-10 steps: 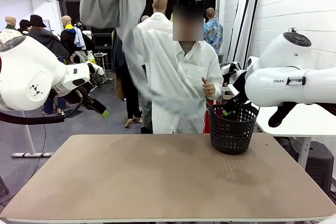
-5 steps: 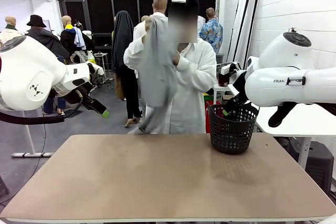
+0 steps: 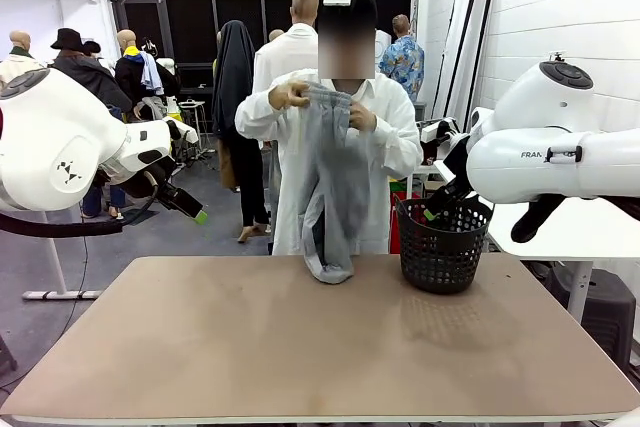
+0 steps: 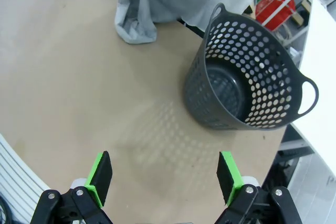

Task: Fold the training pants.
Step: Grab both ends of the Training pants handed by a person.

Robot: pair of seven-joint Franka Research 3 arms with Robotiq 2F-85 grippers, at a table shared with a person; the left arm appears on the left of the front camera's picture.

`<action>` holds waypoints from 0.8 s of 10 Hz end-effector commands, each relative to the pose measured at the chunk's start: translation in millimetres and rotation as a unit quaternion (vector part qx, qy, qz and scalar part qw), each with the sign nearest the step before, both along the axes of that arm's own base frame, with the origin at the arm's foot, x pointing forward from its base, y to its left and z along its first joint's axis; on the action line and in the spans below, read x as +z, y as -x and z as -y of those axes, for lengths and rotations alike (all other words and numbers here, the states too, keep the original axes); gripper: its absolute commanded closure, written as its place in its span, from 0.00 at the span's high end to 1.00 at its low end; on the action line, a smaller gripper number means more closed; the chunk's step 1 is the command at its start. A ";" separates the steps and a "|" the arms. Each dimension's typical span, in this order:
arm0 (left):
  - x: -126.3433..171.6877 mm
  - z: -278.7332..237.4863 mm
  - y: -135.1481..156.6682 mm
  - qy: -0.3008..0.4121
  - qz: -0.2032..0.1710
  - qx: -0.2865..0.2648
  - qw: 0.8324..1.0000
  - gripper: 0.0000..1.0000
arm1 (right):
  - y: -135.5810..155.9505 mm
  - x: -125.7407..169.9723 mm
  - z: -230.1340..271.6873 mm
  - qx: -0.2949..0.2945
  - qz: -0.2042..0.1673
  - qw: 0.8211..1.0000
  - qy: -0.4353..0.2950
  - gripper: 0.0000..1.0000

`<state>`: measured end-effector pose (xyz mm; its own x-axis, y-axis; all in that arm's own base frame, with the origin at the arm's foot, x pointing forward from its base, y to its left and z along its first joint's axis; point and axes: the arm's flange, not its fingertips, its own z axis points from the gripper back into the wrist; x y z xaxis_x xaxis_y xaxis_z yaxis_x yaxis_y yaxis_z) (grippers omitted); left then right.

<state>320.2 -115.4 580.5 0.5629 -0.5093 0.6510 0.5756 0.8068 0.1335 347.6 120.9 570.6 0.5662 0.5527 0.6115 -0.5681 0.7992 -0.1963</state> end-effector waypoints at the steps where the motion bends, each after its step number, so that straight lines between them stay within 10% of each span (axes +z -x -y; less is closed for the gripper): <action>1: -0.5 -0.2 -0.5 0.001 -0.001 -0.001 1.000 1.00 | 0.0 -0.2 -0.1 0.000 0.000 1.000 0.000 1.00; 8: -0.5 -0.2 -0.5 0.001 -0.001 -0.001 1.000 1.00 | 0.0 -0.2 -0.1 0.000 0.000 1.000 0.000 1.00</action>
<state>320.2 -115.4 580.5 0.5629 -0.5093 0.6510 0.5756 0.8068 0.1335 347.6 120.9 570.6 0.5662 0.5527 0.6115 -0.5681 0.7992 -0.1963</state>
